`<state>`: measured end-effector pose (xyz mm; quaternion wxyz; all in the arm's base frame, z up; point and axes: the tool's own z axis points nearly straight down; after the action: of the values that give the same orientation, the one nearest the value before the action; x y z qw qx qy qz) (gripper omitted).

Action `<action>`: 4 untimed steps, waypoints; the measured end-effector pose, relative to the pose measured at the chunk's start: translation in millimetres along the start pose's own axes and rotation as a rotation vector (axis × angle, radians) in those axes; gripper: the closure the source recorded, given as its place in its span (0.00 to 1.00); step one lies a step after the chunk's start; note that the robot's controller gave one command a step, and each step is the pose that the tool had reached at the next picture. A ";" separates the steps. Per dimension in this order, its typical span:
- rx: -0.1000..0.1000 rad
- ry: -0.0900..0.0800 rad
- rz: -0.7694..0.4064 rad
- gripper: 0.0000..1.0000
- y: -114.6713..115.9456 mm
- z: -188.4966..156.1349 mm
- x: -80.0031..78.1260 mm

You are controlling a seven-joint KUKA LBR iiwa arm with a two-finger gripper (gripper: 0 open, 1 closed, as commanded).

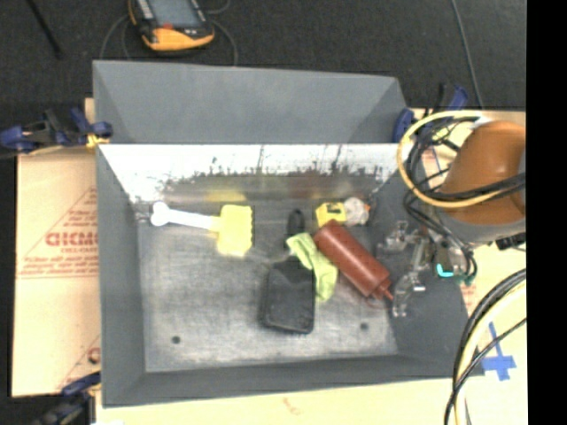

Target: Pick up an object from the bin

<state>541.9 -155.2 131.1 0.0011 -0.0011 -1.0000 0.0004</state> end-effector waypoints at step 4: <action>0.005 -0.010 -0.744 0.00 21.4 53.1 36.1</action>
Offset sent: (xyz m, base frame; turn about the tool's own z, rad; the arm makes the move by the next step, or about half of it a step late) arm -0.0386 0.0221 -0.0548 -0.7423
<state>505.7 -133.7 78.0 -0.0038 0.3626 -0.9319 0.0024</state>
